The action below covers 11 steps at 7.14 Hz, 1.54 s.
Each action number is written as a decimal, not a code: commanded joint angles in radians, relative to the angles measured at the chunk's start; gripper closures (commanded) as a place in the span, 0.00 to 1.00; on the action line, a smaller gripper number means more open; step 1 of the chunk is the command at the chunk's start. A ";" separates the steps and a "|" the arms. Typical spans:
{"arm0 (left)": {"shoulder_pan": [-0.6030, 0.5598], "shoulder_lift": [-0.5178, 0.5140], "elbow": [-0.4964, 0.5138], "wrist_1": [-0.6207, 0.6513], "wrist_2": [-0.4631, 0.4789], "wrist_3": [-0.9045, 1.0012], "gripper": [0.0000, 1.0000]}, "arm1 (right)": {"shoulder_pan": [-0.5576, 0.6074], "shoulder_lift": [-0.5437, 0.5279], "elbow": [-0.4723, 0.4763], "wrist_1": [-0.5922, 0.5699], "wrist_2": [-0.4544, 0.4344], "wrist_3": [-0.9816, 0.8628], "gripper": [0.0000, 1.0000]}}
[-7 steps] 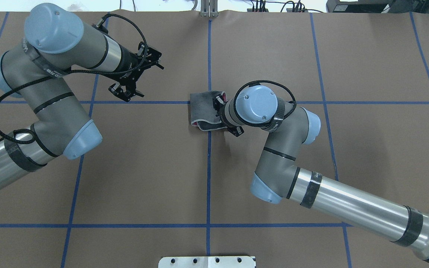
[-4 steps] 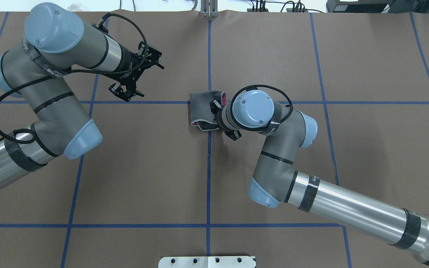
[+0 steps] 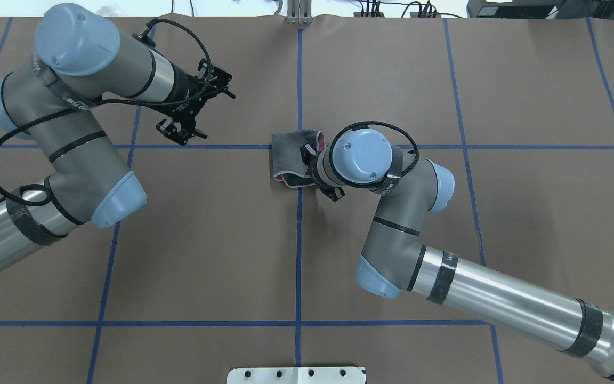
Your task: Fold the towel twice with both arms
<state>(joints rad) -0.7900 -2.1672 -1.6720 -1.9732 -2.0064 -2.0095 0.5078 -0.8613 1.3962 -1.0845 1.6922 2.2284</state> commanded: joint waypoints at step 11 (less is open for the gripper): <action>0.002 -0.026 0.014 0.007 0.000 -0.031 0.00 | 0.038 -0.056 0.121 -0.104 0.027 -0.016 1.00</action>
<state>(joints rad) -0.7886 -2.1874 -1.6618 -1.9666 -2.0064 -2.0376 0.5480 -0.9077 1.5038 -1.1752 1.7270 2.2121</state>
